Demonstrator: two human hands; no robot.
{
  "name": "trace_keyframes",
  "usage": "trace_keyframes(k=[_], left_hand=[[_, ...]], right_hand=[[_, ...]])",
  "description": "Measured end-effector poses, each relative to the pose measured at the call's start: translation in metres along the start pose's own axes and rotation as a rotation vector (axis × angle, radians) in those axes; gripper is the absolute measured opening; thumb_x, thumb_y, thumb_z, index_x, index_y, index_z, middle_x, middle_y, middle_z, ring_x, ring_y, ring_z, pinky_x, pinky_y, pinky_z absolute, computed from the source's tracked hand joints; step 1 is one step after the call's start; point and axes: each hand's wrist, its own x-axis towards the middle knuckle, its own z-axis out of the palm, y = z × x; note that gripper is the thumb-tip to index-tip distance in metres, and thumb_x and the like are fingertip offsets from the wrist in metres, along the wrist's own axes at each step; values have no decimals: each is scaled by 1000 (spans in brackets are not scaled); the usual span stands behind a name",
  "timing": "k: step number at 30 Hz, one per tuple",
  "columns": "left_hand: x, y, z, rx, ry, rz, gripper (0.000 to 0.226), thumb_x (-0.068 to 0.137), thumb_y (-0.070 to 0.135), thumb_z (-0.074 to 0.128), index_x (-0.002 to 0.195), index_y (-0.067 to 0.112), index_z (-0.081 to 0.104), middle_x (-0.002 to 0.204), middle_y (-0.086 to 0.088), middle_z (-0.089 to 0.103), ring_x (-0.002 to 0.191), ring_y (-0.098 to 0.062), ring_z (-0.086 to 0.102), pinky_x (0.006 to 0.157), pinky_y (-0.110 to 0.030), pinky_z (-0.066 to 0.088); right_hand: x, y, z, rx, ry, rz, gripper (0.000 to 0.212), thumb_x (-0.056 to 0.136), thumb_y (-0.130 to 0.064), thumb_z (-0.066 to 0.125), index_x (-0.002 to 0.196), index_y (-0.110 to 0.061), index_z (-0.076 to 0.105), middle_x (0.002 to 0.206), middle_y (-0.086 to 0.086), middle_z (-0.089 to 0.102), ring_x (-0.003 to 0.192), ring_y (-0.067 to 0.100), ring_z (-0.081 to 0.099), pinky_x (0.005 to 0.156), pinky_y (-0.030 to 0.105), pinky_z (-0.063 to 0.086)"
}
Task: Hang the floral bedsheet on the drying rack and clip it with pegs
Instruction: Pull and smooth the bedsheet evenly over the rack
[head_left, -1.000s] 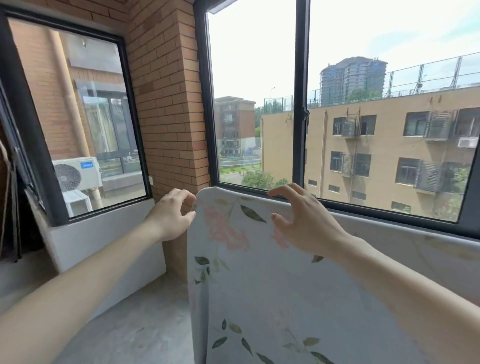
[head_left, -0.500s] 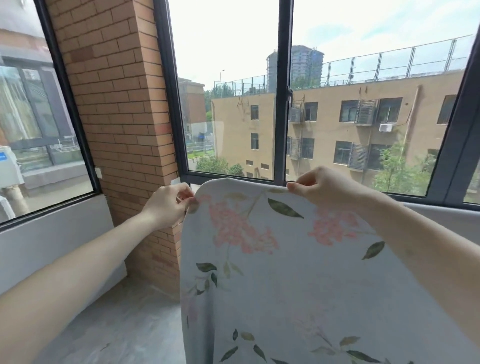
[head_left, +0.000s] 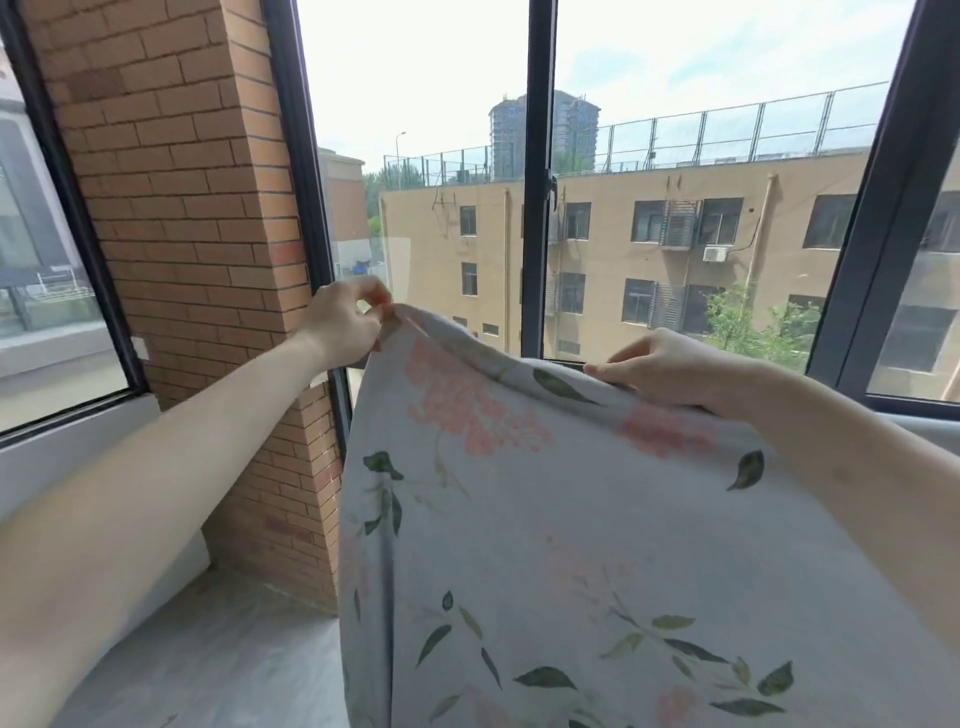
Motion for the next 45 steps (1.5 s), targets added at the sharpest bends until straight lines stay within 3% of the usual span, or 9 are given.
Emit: trace_keyframes(k=[3,9,17,23,29,34,38,42,45], left_hand=[[18,15,12,-5,-49,-23,12,100,16,61,93,22,69,96,2,71,80,-21,70,66,-27,59],[12,-2,35,111,-629,-192,12,98,21,61,89,18,68,93,-4,68,78,-16,61,66,-28,52],[-8,-37,20,-65,-664,-234,8,98,13,64,101,12,72,89,-6,78,79,-17,73,70,-33,60],[-51,-100,19,159,-821,-174,29,102,21,52,104,36,76,101,4,78,96,-27,74,80,-46,63],[-57,-110,11,-49,-831,-209,28,107,18,52,115,26,78,111,5,78,103,-22,73,85,-39,61],[-59,-115,9,-9,-747,-144,21,91,48,72,102,33,81,102,11,79,96,-10,72,84,-36,59],[-49,-116,-4,11,-669,-112,38,82,68,71,99,36,82,95,-2,79,77,-14,63,78,-36,52],[-32,-94,-6,-47,-592,-101,23,101,35,63,95,22,82,69,17,71,64,5,62,69,-27,48],[-18,-79,-2,-292,-338,-190,27,106,23,56,88,16,75,72,13,70,80,-7,66,63,-28,53]], right_hand=[[2,1,-1,21,18,27,29,89,-59,70,70,-39,80,73,-9,76,70,14,69,66,29,54],[6,4,-4,60,98,132,28,95,-41,72,80,-20,80,76,3,76,60,18,65,53,24,51],[10,2,-5,-108,94,211,32,100,-48,62,99,-20,77,95,6,75,81,23,72,64,28,56],[9,-4,-2,-222,-1,221,34,99,-52,61,100,-23,78,97,5,77,88,24,75,82,38,63],[8,-5,2,-235,6,116,52,93,-73,51,89,-29,77,94,-1,76,87,20,72,76,32,57],[2,-7,10,-144,8,-74,36,94,-69,55,114,-46,72,113,-18,68,104,8,64,76,25,50],[4,-11,12,-154,-17,-28,35,93,-70,54,81,-47,77,66,-8,54,58,12,46,52,23,32],[5,-9,7,-123,-4,-4,38,94,-70,55,68,-50,75,63,-1,41,48,13,30,44,22,23],[6,-7,5,-89,37,25,41,95,-66,58,77,-36,80,60,-1,49,47,14,34,45,23,24]])
